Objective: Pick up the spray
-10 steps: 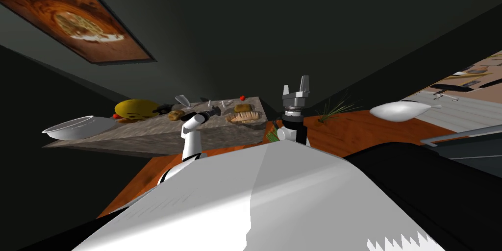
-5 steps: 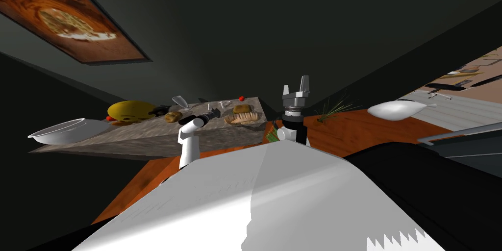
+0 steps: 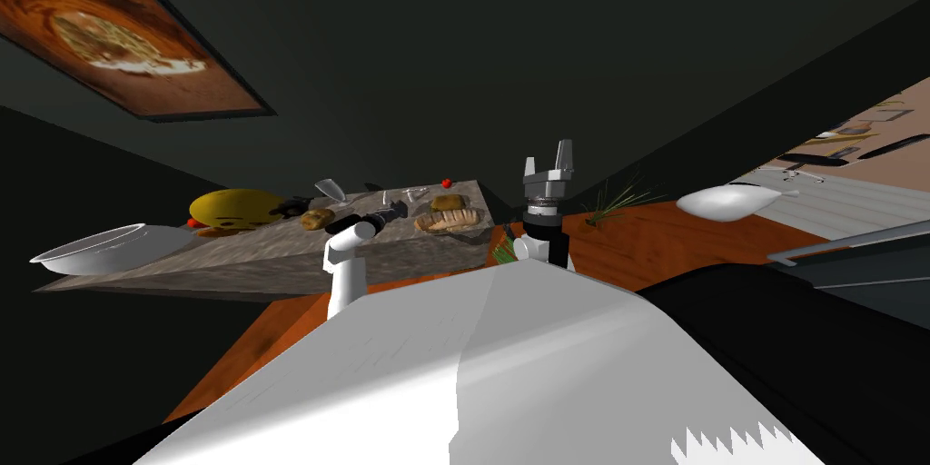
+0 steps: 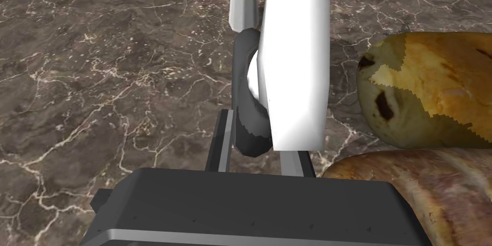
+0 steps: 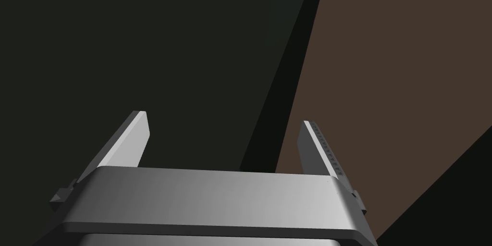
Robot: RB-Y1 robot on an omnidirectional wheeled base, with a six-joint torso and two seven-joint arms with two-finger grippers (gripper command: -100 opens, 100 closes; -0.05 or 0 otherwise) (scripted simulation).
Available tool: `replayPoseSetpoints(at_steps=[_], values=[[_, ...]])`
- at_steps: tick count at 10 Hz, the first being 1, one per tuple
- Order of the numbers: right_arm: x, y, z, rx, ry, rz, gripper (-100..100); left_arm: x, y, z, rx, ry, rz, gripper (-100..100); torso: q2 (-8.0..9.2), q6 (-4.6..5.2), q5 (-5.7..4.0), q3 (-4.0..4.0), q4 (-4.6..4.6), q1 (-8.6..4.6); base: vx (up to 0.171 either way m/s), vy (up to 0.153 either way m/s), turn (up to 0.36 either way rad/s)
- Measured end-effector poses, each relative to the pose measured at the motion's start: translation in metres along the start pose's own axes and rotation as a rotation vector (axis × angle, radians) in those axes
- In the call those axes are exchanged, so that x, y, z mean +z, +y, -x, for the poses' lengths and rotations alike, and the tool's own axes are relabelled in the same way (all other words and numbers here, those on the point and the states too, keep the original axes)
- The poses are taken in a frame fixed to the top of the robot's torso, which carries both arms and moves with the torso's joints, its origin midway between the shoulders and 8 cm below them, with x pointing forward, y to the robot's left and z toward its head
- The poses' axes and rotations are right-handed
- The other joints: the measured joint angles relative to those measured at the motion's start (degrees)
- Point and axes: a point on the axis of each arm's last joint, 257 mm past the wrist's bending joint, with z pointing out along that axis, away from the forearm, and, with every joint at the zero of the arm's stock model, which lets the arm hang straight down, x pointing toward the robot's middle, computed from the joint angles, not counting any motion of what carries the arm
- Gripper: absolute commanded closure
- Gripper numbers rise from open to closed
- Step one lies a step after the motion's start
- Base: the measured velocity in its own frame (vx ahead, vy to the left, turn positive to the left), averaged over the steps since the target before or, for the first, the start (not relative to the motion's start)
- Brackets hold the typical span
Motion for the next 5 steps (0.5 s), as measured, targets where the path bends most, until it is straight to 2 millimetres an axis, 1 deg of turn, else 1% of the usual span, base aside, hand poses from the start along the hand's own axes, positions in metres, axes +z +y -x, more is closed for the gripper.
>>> replayPoseSetpoints(at_steps=[1,2,4,5], values=[[0.0,0.0,0.0,0.0,0.0,0.0,0,-0.005,0.0,0.006,-0.007,-0.007,-0.003,100,0.05,-0.04,-0.01,0.04,0.03,0.03,0.004,-0.003,0.017],[0.0,0.0,0.0,0.0,0.0,0.0,0,-0.01,0.0,0.003,-0.005,0.002,-0.006,100,0.13,-0.03,-0.03,0.1,0.08,0.04,0.0,0.0,0.0],[0.0,0.0,0.0,0.0,0.0,0.0,0,-0.018,0.002,-0.015,0.01,0.04,-0.008,100,0.21,0.0,-0.05,0.16,0.12,0.02,0.0,0.0,0.0],[0.0,0.0,0.0,0.0,0.0,0.0,0,-0.018,0.002,-0.017,0.01,0.043,-0.008,0,0.2,-0.01,-0.04,0.14,0.09,0.03,0.0,0.0,0.0]])
